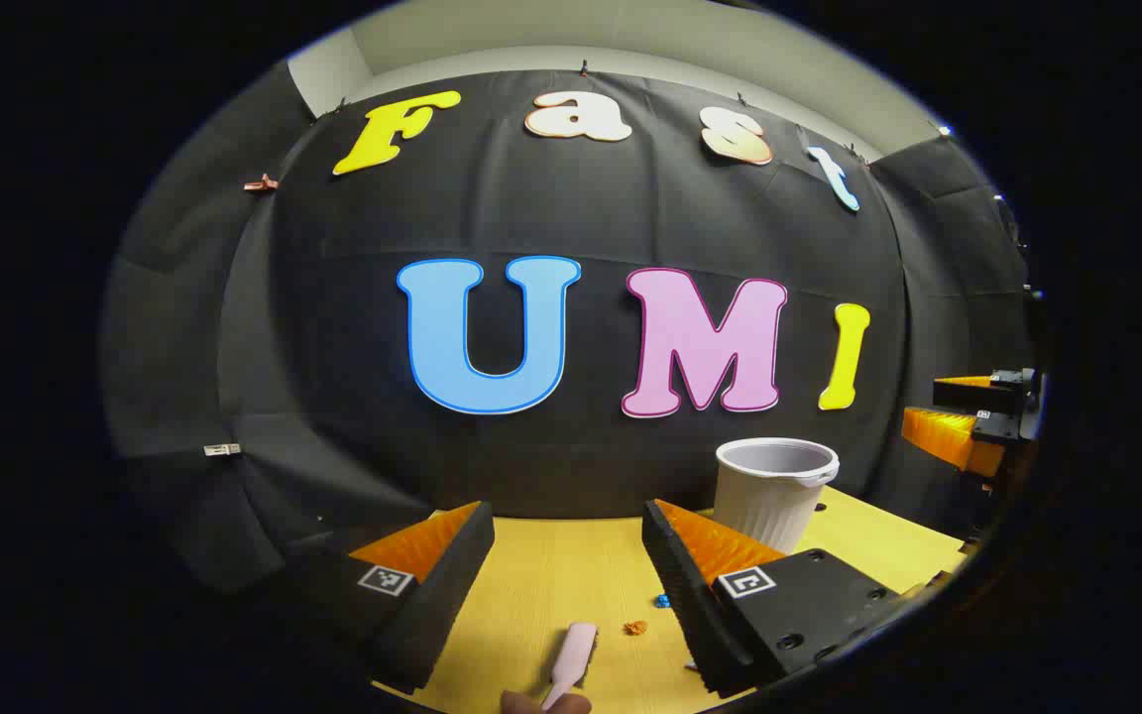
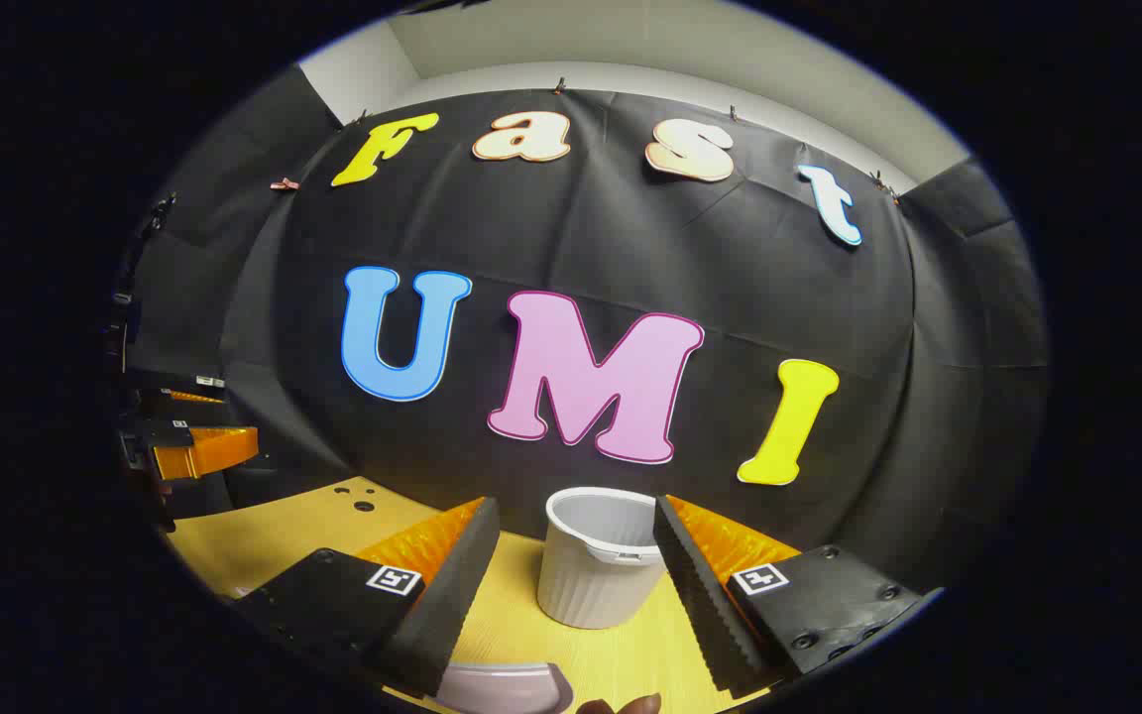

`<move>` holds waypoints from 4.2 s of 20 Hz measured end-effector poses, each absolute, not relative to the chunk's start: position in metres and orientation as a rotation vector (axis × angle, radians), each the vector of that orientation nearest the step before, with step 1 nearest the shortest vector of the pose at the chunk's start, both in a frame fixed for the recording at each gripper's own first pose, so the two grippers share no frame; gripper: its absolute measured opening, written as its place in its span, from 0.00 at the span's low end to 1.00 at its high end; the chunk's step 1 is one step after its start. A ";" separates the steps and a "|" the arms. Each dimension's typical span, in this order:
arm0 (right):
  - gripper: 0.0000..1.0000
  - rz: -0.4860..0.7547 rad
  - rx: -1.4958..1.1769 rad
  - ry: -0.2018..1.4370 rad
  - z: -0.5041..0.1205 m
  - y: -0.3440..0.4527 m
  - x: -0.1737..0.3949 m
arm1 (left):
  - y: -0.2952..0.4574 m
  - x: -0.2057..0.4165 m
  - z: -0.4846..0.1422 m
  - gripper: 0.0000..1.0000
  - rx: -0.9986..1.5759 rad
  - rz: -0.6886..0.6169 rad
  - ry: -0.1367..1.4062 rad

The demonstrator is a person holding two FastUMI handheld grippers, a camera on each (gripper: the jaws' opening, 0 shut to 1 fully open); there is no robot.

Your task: Pick up the small broom and dustpan from the desktop, sweep the trash into the dustpan with the broom, and then empty the trash into the garbage bin.

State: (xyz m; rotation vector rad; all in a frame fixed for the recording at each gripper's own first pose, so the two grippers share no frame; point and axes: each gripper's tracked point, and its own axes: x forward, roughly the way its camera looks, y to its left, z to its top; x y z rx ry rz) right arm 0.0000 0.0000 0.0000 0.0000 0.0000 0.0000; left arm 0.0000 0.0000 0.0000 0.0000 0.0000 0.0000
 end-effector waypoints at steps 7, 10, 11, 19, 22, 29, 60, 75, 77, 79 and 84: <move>0.98 0.003 0.000 0.010 -0.004 0.001 -0.002 | -0.009 0.003 0.000 0.96 0.001 -0.030 -0.005; 0.98 0.005 -0.002 0.010 -0.003 0.001 -0.003 | -0.010 0.002 0.002 0.96 0.002 -0.040 -0.008; 0.98 0.004 -0.003 0.009 -0.003 0.001 -0.004 | -0.010 0.002 0.000 0.96 0.002 -0.041 -0.009; 0.98 0.051 -0.006 0.064 -0.017 0.013 -0.010 | -0.006 -0.001 -0.004 0.96 0.004 -0.045 -0.006; 0.98 0.152 -0.035 0.196 -0.052 0.023 -0.024 | 0.000 -0.001 -0.013 0.96 0.014 -0.030 0.005; 0.96 0.372 -0.064 0.619 -0.175 0.041 -0.096 | 0.010 -0.002 -0.041 0.96 -0.025 -0.017 0.054; 0.38 0.403 -0.020 1.279 -0.381 0.070 -0.117 | 0.041 -0.011 -0.085 0.96 0.014 0.054 0.144; 0.35 0.387 -0.021 1.181 -0.339 0.058 -0.110 | 0.013 -0.002 -0.239 0.96 0.025 -0.153 0.624; 0.35 0.381 -0.025 1.183 -0.339 0.055 -0.111 | 0.010 -0.006 -0.264 0.96 0.003 -0.165 0.724; 0.35 0.375 -0.020 1.183 -0.337 0.053 -0.112 | 0.006 -0.008 -0.282 0.95 -0.016 -0.175 0.797; 0.35 0.359 -0.013 1.188 -0.333 0.048 -0.115 | 0.010 -0.004 -0.317 0.93 0.046 -0.177 0.911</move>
